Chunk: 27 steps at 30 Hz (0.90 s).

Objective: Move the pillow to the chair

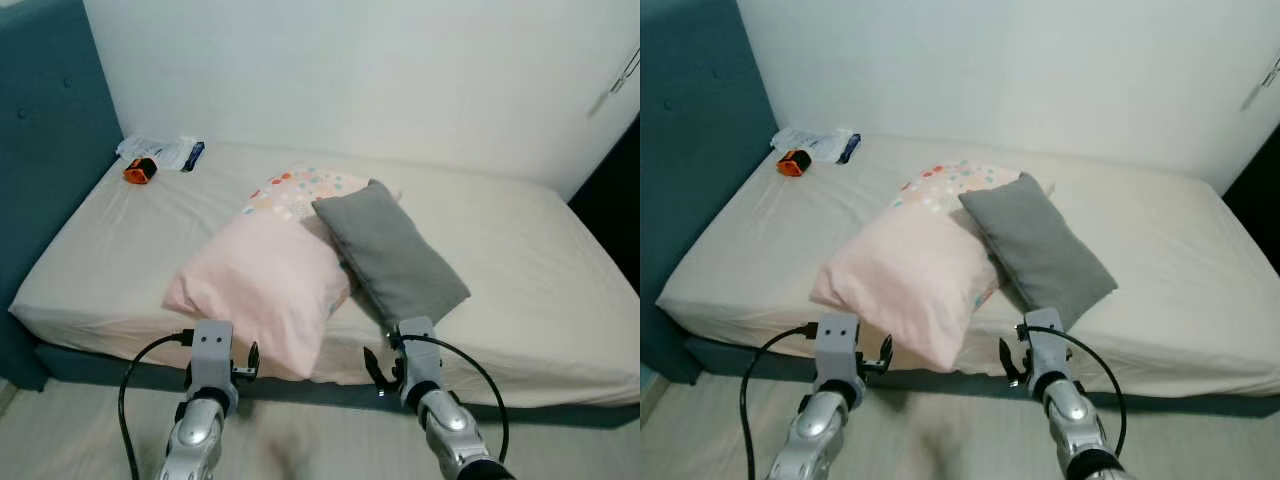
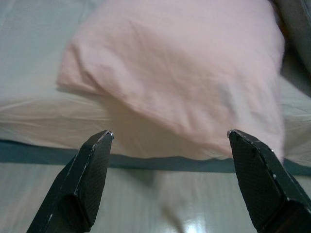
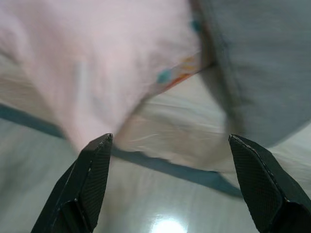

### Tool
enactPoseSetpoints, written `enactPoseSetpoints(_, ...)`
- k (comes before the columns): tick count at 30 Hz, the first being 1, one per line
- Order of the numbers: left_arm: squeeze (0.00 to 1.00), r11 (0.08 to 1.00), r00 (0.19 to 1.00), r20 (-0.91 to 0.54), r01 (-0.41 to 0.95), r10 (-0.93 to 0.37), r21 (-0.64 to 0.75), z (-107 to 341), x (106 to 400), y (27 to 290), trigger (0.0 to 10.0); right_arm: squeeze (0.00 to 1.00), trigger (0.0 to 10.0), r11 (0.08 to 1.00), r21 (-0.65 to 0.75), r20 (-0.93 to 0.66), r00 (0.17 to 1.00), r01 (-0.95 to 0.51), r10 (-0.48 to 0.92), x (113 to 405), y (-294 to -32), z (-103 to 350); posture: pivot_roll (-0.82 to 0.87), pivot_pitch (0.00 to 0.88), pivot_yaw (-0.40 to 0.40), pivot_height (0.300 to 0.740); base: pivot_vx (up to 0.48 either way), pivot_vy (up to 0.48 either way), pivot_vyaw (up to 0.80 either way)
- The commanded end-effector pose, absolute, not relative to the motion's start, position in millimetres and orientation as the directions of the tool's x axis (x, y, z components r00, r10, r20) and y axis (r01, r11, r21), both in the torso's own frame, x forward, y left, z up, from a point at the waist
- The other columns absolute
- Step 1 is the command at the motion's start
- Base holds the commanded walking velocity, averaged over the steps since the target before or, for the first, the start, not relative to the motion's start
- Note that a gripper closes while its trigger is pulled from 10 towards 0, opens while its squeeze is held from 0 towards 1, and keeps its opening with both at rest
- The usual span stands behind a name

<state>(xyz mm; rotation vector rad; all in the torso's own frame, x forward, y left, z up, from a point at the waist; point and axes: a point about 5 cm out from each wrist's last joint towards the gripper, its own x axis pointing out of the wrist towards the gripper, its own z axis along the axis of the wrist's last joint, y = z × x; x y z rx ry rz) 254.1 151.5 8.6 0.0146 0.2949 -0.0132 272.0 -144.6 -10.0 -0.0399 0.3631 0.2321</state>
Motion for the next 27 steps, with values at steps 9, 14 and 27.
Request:
enactPoseSetpoints(9, 0.0, 0.999, 0.96, -0.277, 0.045, -0.037, 0.023, 9.8, 253.8, 147.2, 10.0, 0.0, 10.0, 0.978, 0.001, -0.364, 0.911, -0.209, 0.195, 271.3, -151.7, -10.9, 0.11, 0.0, -0.132, 0.74, 0.0, 0.0, 0.0)
enactPoseSetpoints(14, 0.0, 0.999, 0.963, -0.266, 0.054, -0.051, 0.004, 10.9, 254.4, 146.1, 10.0, 0.0, 10.0, 0.978, -0.001, -0.357, 0.914, -0.208, 0.194, 273.2, -151.2, -9.2, 0.11, 0.0, -0.132, 0.74, 0.0, 0.0, 0.0)
enactPoseSetpoints(27, 0.0, 0.997, 0.965, -0.253, 0.064, -0.071, -0.036, 13.0, 254.2, 144.9, 10.0, 0.0, 10.0, 0.977, -0.01, -0.357, 0.913, -0.214, 0.196, 275.6, -150.1, -7.7, 0.11, 0.0, -0.135, 0.74, 0.331, 0.0, 0.0)
